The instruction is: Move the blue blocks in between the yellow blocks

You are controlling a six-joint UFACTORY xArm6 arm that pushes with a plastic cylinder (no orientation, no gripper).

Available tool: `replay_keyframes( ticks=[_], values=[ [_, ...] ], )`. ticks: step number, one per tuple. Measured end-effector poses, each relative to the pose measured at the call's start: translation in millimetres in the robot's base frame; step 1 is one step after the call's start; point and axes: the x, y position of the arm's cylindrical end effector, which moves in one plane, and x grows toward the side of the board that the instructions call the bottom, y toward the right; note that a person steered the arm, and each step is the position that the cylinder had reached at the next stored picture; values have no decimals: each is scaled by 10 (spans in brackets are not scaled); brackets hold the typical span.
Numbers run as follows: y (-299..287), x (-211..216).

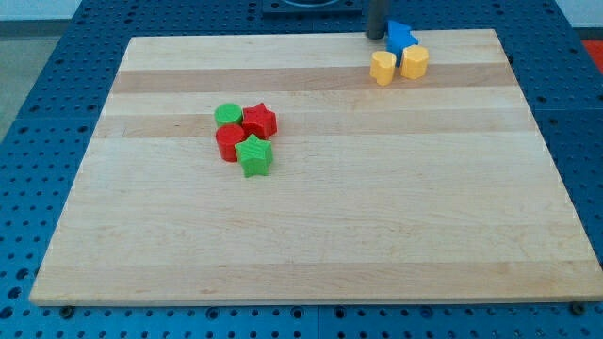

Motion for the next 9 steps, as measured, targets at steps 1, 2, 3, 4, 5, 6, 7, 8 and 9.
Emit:
replay_keyframes(
  ticks=[1, 2, 3, 4, 5, 6, 7, 8, 9],
  values=[
    [186, 26],
    [186, 95],
    [186, 496],
    [186, 774],
    [186, 495],
    [187, 42],
    [169, -9],
    [417, -14],
    [750, -15]
  ],
)
